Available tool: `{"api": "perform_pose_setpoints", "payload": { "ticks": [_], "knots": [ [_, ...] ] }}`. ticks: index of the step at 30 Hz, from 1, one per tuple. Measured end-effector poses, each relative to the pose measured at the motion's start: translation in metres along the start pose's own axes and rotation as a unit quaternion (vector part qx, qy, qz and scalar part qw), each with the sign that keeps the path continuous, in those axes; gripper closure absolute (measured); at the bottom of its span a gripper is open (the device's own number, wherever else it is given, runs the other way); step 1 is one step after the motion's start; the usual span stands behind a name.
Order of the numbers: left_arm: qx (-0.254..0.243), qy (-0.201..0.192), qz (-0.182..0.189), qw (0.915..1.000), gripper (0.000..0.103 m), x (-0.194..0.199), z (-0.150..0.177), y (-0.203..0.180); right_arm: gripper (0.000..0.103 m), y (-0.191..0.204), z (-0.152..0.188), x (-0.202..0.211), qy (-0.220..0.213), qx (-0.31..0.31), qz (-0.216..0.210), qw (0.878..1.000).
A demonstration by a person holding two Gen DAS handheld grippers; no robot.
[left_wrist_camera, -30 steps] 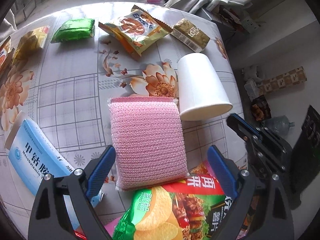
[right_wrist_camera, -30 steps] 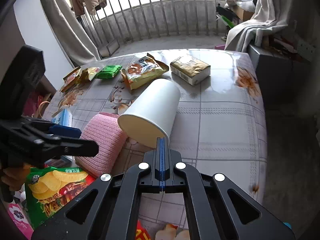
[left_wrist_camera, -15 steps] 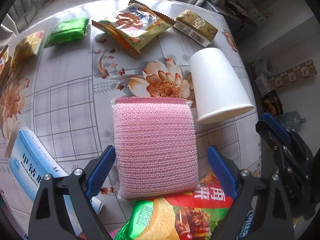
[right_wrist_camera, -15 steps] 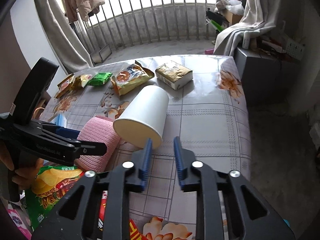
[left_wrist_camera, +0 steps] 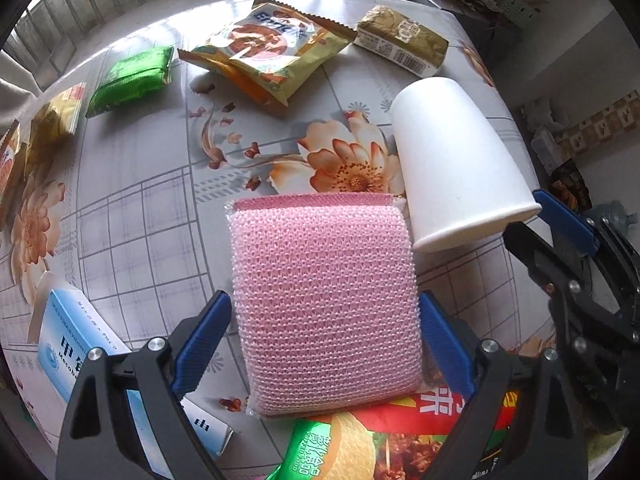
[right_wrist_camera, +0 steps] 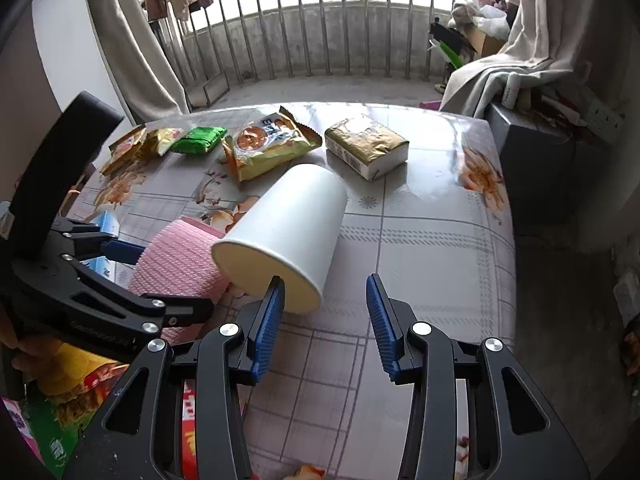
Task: Collect trash
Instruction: 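Close the left tool on the pink sponge while the right tool reaches the white paper cup, then carry the sponge in the left tool while the right tool carries the cup to the basket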
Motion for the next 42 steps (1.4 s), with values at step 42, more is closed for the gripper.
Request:
{"api": "perform_pose_setpoints", "payload": {
  "ticks": [42],
  "knots": [
    [-0.009, -0.150, 0.068, 0.9863, 0.024, 0.159, 0.036, -0.014, 0.101, -0.025, 0.007, 0.110, -0.080, -0.083, -0.019, 0.993]
  ]
}}
Point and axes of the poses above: each gripper's, at about its wrist camera, not at the fingertips, and x roughly against the way its jaws point, y to its left, z to its underside, the point moved 7 cm from there along -x, roughly the way its jaws point, and after that the axes turned 2 degrees about -y, right-handed, at the moved point
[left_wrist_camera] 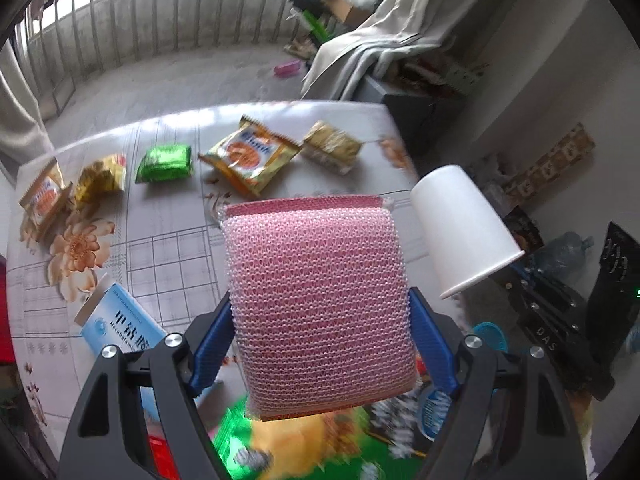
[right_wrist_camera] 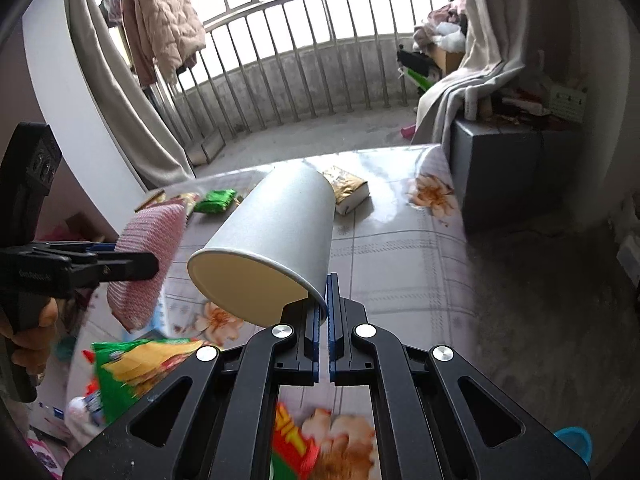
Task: Collect trash
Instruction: 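Carry the sponge in the left tool while the right tool carries the cup to the basket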
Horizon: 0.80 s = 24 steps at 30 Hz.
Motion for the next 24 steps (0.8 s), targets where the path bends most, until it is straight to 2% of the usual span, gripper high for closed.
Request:
{"api": "perform_pose_setpoints", "payload": {
  "ticks": [8, 14, 16, 20, 24],
  "knots": [
    [-0.042, -0.037, 0.059, 0.9967, 0.024, 0.056, 0.021, -0.072, 0.101, -0.024, 0.025, 0.080, -0.029, -0.042, -0.006, 0.999],
    [-0.087, -0.040, 0.111, 0.9892, 0.024, 0.059, 0.055, -0.149, 0.101, -0.070, 0.074, 0.135, -0.044, -0.121, 0.007, 0.992],
    [-0.099, -0.036, 0.130, 0.9859, 0.024, 0.054, 0.069, -0.177, 0.101, -0.089, 0.098, 0.151, -0.048, -0.152, 0.022, 0.987],
    [-0.108, 0.001, 0.188, 0.9763, 0.024, 0.032, 0.104, -0.242, 0.101, -0.131, 0.148, 0.183, -0.058, -0.217, 0.064, 0.972],
    [-0.146, 0.023, 0.193, 0.9701, 0.023, 0.000, 0.135, -0.304, 0.101, -0.179, 0.203, 0.209, -0.064, -0.294, 0.104, 0.948]
  ]
}}
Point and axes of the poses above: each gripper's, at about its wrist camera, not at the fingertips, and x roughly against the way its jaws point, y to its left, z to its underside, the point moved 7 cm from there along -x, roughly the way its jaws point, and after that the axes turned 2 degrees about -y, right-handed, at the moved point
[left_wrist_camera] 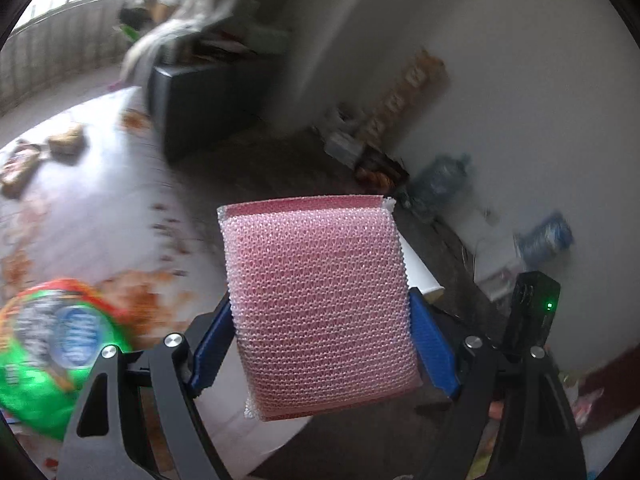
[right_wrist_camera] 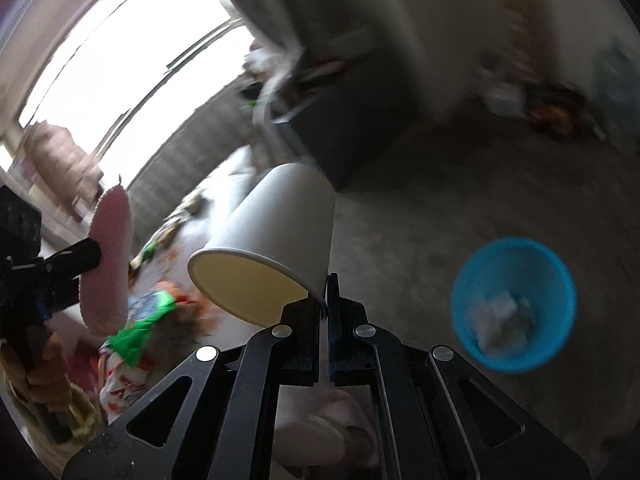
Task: Collect trash
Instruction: 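Carry the sponge in the left tool while the right tool carries the cup to the basket, then open the left tool over the blue basket while the right tool opens too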
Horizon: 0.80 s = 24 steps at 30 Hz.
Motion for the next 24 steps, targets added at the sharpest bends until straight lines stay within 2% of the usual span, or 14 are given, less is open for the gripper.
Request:
{"api": "perform_pose_setpoints", "payload": {
  "ticks": [3, 6, 14, 16, 17, 18, 20, 21, 24],
  "knots": [
    [-0.032, 0.026, -0.010, 0.9991, 0.023, -0.047, 0.012, -0.034, 0.101, -0.051, 0.016, 0.003, 0.002, -0.056, 0.030, 0.998],
    [-0.049, 0.067, -0.003, 0.9966, 0.023, -0.095, 0.028, -0.063, 0.101, -0.093, 0.034, 0.001, 0.014, -0.095, 0.055, 0.994],
    [-0.098, 0.136, -0.008, 0.9858, 0.020, -0.208, 0.044, -0.111, 0.101, -0.171, 0.062, -0.020, 0.030, -0.167, 0.102, 0.980],
    [-0.106, 0.152, -0.010, 0.9827, 0.012, -0.238, 0.045, -0.118, 0.095, -0.195, 0.062, -0.036, 0.025, -0.183, 0.135, 0.974],
    [-0.107, 0.161, -0.024, 0.9808, 0.010, -0.255, 0.047, -0.117, 0.086, -0.204, 0.064, -0.041, 0.027, -0.194, 0.145, 0.970],
    [-0.108, 0.166, -0.035, 0.9795, 0.009, -0.267, 0.047, -0.115, 0.068, -0.220, 0.067, -0.051, 0.030, -0.211, 0.156, 0.965],
    [-0.110, 0.178, -0.049, 0.9765, 0.009, -0.284, 0.054, -0.109, 0.053, -0.239, 0.077, -0.064, 0.042, -0.231, 0.182, 0.955],
    [-0.107, 0.185, -0.053, 0.9756, 0.009, -0.287, 0.058, -0.104, 0.053, -0.249, 0.085, -0.069, 0.054, -0.241, 0.198, 0.949],
    [-0.096, 0.193, -0.043, 0.9756, 0.009, -0.280, 0.071, -0.094, 0.053, -0.253, 0.100, -0.069, 0.068, -0.260, 0.190, 0.944]
  ]
}}
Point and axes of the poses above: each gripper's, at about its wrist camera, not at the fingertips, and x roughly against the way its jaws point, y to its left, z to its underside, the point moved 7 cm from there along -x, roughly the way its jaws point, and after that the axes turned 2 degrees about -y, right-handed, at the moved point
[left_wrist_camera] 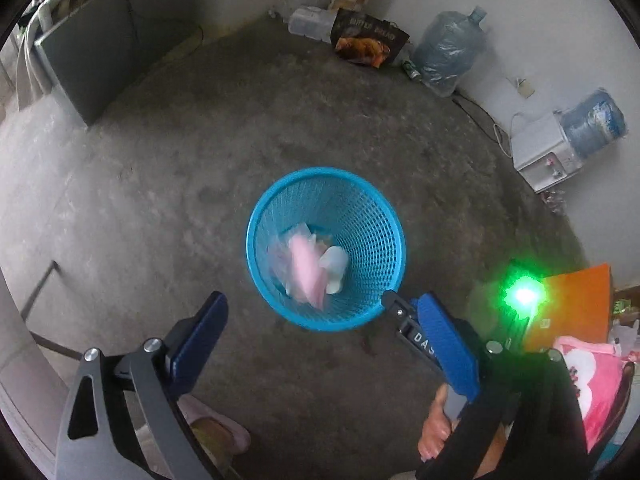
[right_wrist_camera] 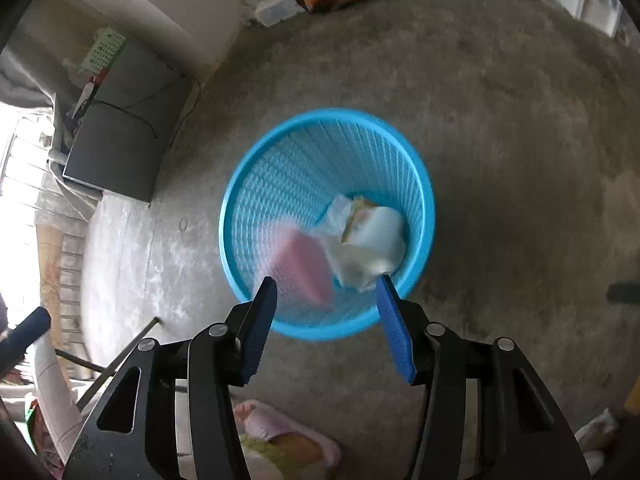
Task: Collect trash
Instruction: 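Open the left tool over the blue basket while the right tool opens too, then move both open tools back over the table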
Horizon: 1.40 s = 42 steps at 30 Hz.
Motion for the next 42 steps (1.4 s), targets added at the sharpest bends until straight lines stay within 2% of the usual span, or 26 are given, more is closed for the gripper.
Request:
{"api": "perform_pose_setpoints", "payload": {
  "ticks": [4, 8, 11, 16, 20, 23, 24, 27, 32, 35, 38, 42],
  "knots": [
    [-0.015, -0.022, -0.013, 0.9996, 0.009, 0.013, 0.007, 0.011, 0.050, -0.001, 0.013, 0.015, -0.006, 0.021, 0.009, 1.000],
    [-0.030, -0.066, -0.003, 0.9974, 0.009, 0.050, 0.014, 0.012, 0.049, -0.004, 0.028, 0.039, -0.017, 0.033, 0.014, 0.999],
    [-0.041, -0.094, 0.007, 0.9947, 0.009, 0.081, 0.020, 0.011, 0.043, -0.002, 0.033, 0.056, -0.036, 0.051, 0.014, 0.998],
    [-0.052, -0.132, 0.018, 0.9897, 0.006, 0.135, 0.041, 0.016, 0.029, 0.037, 0.041, 0.099, -0.081, 0.125, 0.002, 0.989],
    [-0.039, -0.161, 0.017, 0.9860, 0.006, 0.181, 0.068, 0.037, 0.018, 0.082, 0.048, 0.133, -0.120, 0.185, -0.022, 0.975],
    [-0.017, -0.189, 0.015, 0.9818, 0.006, 0.219, 0.093, 0.065, 0.011, 0.108, 0.054, 0.149, -0.152, 0.219, -0.014, 0.964],
    [-0.011, -0.198, 0.014, 0.9800, 0.006, 0.230, 0.102, 0.074, 0.009, 0.121, 0.058, 0.156, -0.168, 0.235, -0.009, 0.957],
    [0.016, -0.236, 0.005, 0.9715, 0.006, 0.266, 0.132, 0.102, 0.008, 0.157, 0.069, 0.174, -0.201, 0.279, -0.009, 0.939],
    [0.062, -0.290, -0.013, 0.9550, 0.006, 0.316, 0.187, 0.149, 0.008, 0.214, 0.095, 0.202, -0.233, 0.340, -0.036, 0.910],
    [0.096, -0.310, -0.026, 0.9455, 0.006, 0.336, 0.221, 0.179, 0.008, 0.249, 0.118, 0.218, -0.260, 0.388, -0.057, 0.882],
    [0.129, -0.331, -0.043, 0.9338, 0.006, 0.353, 0.251, 0.206, 0.008, 0.287, 0.150, 0.235, -0.286, 0.445, -0.091, 0.844],
    [0.167, -0.350, -0.060, 0.9198, 0.006, 0.367, 0.288, 0.240, 0.008, 0.322, 0.185, 0.238, -0.275, 0.499, -0.142, 0.810]
  ]
}}
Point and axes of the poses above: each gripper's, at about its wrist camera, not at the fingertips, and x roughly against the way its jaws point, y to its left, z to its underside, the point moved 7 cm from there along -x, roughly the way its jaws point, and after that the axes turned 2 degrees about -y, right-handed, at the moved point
